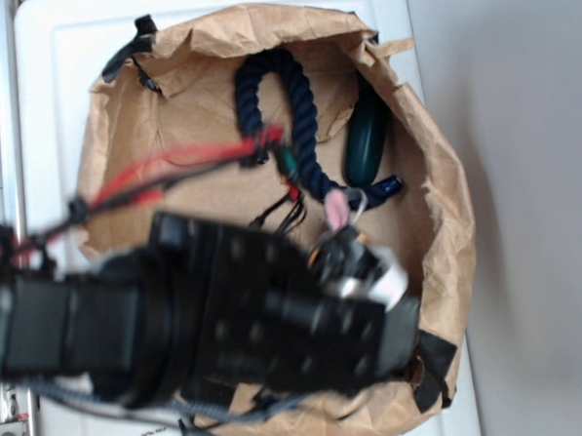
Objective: Grab the gray animal.
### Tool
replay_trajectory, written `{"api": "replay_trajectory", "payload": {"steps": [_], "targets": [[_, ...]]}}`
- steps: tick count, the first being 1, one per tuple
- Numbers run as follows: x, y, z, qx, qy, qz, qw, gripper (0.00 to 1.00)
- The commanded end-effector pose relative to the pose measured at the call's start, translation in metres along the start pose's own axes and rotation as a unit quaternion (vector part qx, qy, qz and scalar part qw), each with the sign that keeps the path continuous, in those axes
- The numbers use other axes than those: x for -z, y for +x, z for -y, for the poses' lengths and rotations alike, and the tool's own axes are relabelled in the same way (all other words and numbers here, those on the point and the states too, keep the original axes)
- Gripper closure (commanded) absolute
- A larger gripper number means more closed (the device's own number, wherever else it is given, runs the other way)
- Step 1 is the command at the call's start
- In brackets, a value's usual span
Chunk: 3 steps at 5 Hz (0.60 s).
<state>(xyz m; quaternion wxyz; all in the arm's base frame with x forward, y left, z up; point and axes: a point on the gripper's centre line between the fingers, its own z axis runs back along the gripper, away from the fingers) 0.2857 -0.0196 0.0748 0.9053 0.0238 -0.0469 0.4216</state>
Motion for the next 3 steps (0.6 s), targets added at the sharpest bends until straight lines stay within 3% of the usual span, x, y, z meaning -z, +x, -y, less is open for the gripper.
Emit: {"api": "replay_trajectory", "payload": {"steps": [1, 3], "targets": [[-0.09, 0.035, -0.032, 0.075, -0.052, -0.038, 0.995, 1.0], [-0.13, 0.024, -0.056, 0.128, -0.089, 0.0, 0.988, 1.0]]}}
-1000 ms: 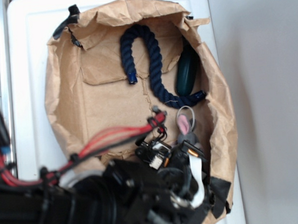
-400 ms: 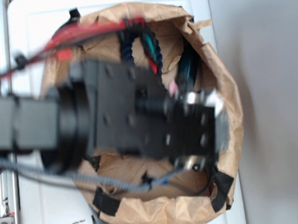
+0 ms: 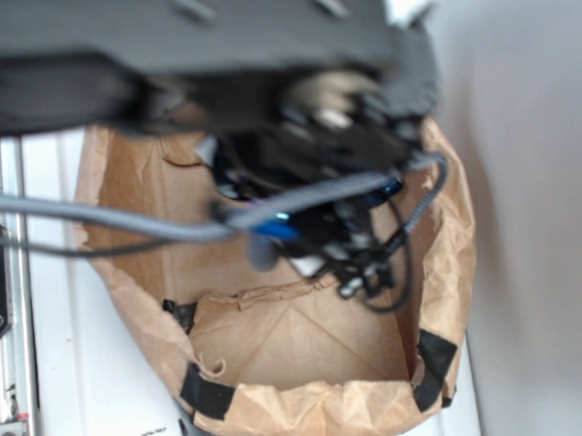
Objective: Grab the gray animal.
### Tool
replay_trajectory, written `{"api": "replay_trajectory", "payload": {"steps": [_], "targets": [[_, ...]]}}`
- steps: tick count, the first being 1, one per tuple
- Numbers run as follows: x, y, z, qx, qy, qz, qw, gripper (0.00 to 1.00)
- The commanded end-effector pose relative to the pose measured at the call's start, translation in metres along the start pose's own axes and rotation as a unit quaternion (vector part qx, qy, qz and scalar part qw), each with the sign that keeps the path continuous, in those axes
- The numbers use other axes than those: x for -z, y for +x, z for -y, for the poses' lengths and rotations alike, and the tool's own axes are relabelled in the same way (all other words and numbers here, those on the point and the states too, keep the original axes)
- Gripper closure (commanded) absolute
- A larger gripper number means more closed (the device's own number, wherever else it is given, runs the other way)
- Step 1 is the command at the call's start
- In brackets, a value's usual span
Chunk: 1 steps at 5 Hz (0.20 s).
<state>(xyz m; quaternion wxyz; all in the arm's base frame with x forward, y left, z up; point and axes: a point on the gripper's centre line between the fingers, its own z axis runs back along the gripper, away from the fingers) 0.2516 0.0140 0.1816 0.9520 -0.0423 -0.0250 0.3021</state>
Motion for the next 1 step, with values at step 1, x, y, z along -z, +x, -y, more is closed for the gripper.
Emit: {"api": "replay_trajectory", "payload": {"steps": [1], "targets": [[-0.0258, 0.0039, -0.0052, 0.003, -0.017, 0.09, 0.996, 1.0]]}}
